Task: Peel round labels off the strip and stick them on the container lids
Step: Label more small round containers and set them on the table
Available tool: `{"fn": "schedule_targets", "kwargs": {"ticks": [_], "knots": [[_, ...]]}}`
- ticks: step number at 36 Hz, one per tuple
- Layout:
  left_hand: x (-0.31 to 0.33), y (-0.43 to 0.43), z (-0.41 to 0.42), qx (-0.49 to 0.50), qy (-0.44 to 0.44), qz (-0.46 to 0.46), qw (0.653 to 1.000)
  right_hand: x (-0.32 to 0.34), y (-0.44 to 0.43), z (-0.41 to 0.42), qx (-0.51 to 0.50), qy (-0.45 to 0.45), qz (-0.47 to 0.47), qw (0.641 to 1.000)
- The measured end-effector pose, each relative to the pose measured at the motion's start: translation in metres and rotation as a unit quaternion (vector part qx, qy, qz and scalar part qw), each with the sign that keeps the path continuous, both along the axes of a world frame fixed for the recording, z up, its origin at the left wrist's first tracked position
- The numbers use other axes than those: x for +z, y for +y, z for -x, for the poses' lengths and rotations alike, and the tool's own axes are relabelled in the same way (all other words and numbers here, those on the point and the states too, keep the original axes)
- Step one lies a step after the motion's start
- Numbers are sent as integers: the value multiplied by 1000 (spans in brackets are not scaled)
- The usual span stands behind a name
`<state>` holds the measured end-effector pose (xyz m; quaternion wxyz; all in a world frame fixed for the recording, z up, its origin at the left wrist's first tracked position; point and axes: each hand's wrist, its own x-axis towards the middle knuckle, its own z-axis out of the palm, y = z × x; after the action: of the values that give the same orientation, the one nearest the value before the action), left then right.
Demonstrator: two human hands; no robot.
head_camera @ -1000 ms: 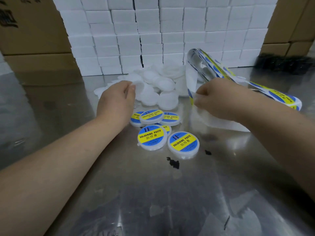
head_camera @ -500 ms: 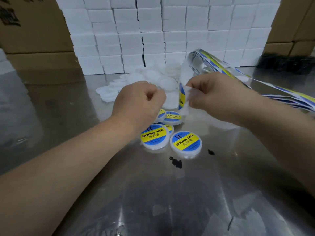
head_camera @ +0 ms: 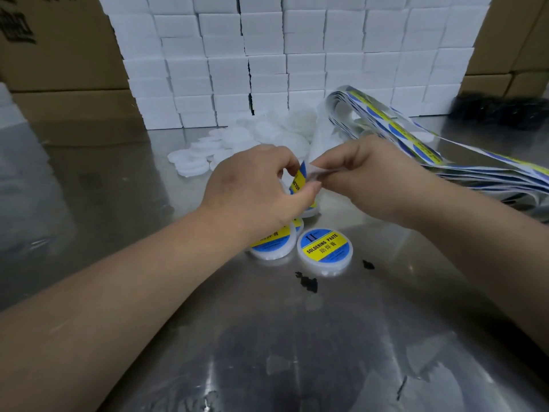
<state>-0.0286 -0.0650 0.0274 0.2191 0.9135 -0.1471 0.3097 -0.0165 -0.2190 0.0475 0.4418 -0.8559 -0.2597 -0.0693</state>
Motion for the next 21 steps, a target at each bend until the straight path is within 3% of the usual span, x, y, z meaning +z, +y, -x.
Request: {"fn": "schedule_targets", "kwargs": {"ticks": [4, 7, 12, 16, 19, 21], "knots": [[-3, 2, -3, 12, -12, -5, 1000, 2, -1, 0, -12, 0, 11, 1000], [-3, 2, -3, 11, -2, 3, 1000, 3, -3, -1, -45, -12, 69, 996], [-4, 11, -10, 51, -3, 133, 990, 10, -14, -7, -187, -46, 220, 956], [-3, 18, -18, 76, -13, 228, 971, 15, -17, -9, -219, -36, 337, 915], [-4, 19, -18, 69, -9, 233, 970, 18, -17, -7, -234, -25, 337, 911], [-5, 17, -15, 54, -13, 219, 974, 20, -15, -3, -264, -68, 277, 922]]}}
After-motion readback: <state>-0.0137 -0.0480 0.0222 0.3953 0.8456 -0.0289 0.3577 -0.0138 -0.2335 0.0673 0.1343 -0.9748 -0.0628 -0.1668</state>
